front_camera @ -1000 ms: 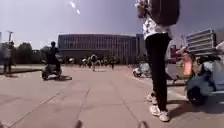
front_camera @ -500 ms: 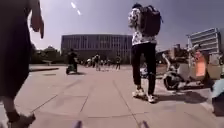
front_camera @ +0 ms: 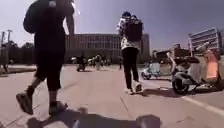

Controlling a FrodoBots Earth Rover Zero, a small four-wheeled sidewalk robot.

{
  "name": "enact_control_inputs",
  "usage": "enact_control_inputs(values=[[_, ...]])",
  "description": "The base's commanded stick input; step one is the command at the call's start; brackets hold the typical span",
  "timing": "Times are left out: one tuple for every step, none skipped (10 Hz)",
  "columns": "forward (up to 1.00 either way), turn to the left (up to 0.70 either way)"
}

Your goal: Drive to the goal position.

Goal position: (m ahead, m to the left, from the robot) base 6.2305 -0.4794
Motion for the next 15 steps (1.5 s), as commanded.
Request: enact_control_inputs(values=[[0.7, -0.35], [0.7, -0.33], [0.7, -0.22], [0.7, 0.0], [0.7, 0.0], [0.7, 0.0], [0.7, 0.0], [0.7, 0.0], [0.7, 0.01], [0.7, 0.02], [0.7, 0.33], [0.7, 0.27], [0.7, 0.14], [0.7, 0.02], [0.7, 0.02]])
